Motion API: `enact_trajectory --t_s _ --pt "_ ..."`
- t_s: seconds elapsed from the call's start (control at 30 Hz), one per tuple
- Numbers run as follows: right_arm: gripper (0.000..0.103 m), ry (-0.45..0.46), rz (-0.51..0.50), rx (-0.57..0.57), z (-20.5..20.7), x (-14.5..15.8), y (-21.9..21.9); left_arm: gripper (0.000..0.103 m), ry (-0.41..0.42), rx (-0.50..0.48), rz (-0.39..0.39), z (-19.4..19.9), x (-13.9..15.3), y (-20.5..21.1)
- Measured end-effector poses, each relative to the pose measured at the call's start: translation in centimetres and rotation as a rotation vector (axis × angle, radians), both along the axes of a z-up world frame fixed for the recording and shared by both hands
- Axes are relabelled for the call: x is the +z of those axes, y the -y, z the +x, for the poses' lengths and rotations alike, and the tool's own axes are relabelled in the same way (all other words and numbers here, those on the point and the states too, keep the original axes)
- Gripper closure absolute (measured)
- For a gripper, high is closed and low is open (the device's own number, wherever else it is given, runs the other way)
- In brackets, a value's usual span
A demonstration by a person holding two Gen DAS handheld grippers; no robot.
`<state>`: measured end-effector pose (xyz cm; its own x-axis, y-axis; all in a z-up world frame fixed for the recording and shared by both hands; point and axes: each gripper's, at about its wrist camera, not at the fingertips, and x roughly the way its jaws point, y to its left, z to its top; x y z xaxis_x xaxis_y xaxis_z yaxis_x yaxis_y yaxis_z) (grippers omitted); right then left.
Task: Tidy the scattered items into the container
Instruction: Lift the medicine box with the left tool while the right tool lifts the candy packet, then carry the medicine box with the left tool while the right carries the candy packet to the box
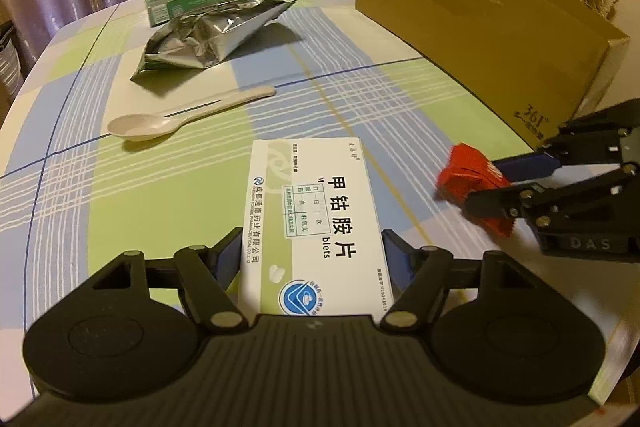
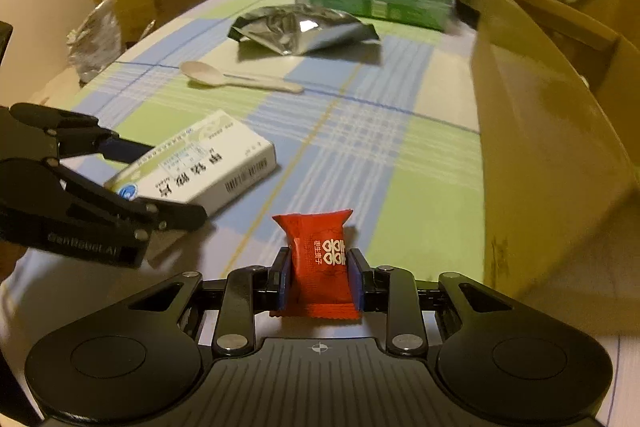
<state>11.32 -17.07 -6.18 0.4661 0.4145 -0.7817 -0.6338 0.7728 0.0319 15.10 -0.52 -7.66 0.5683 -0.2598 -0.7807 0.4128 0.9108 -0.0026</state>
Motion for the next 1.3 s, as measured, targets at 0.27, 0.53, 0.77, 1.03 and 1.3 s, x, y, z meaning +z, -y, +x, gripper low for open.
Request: enact_trajectory --t_s 0.27,0.53,0.77,1.03,1.3 --pt "0.061 0.031 -0.001 -0.003 -0.9 -0.5 0.2 0.034 0.015 0.026 0.007 0.4 -0.1 0.4" --pt "0.066 0.024 0.003 -0.005 -0.5 -0.8 -0.1 0.035 -0.007 0.027 0.017 0.9 -0.6 0.5" --pt "0.078 0.04 0.004 -0.01 -1.4 -0.4 0.0 0.036 0.034 0.029 0.004 0.4 0.3 0.4" --pt "0.078 0.057 0.016 -0.043 -2.3 1.1 0.8 0.036 0.027 0.024 -0.016 -0.2 0.5 0.4" --pt "0.078 0.054 0.013 -0.062 -3.5 1.5 2.1 0.036 0.005 0.037 -0.034 -1.2 0.6 0.2"
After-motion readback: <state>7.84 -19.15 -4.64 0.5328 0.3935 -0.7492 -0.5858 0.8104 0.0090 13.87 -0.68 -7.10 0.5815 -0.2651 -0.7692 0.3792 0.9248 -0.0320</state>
